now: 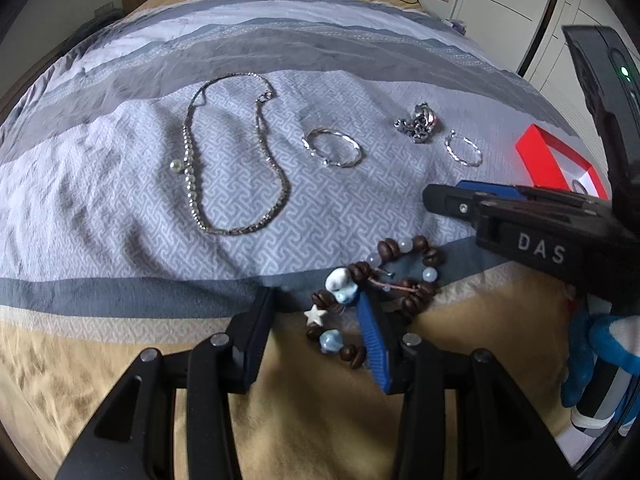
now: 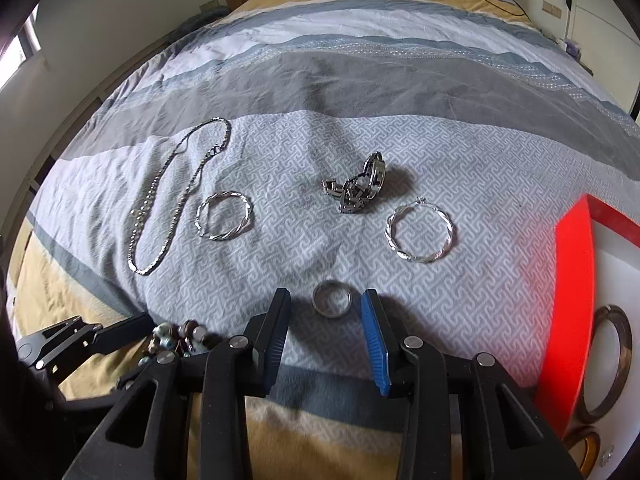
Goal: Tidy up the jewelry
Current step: 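Grasp the beaded bracelet with the left gripper while the right gripper grasps another silver ring, then carry the beaded bracelet and silver ring into the red box and release both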
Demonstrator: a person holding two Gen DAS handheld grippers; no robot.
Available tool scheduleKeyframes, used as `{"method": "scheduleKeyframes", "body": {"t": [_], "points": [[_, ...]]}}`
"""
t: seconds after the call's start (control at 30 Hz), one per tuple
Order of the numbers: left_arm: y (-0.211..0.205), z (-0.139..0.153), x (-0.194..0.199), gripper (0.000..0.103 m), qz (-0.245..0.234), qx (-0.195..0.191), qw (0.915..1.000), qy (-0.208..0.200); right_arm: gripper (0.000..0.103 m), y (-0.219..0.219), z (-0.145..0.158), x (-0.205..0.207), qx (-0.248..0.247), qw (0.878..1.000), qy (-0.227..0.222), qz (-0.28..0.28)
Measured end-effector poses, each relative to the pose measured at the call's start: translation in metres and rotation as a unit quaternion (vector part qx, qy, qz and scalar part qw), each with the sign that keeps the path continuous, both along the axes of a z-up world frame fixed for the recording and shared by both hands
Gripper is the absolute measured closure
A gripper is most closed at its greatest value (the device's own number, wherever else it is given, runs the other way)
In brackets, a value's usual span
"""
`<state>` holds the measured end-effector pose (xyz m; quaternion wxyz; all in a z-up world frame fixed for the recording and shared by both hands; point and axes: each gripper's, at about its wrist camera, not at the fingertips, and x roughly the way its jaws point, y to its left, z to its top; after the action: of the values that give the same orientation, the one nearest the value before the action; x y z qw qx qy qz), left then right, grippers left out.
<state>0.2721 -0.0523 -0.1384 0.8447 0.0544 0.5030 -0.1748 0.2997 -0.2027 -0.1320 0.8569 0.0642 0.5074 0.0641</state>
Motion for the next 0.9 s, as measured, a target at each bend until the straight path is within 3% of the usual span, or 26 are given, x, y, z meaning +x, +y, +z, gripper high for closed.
{"method": "scheduleKeyframes", "body": {"t": [0.13,0.3,0.6,0.9], "points": [[-0.005,0.000,0.001,0.069,-0.001,0.007,0.9999,-0.011,0.082,0.002,-0.005,0.004,-0.004,1.000,0.002,0.000],[-0.006,0.003,0.000,0.092,0.002,0.012,0.9997,-0.020,0.083,0.002,-0.003,0.000,-0.002,1.000,-0.004,0.005],[-0.007,0.030,-0.018,0.094,0.001,0.019,0.9986,-0.049,0.083,-0.006,0.031,-0.029,-0.002,0.999,-0.036,0.015],[-0.005,0.081,-0.041,0.094,0.010,0.007,0.9968,-0.079,0.083,-0.022,0.089,-0.080,-0.005,0.996,-0.083,0.011]]}}
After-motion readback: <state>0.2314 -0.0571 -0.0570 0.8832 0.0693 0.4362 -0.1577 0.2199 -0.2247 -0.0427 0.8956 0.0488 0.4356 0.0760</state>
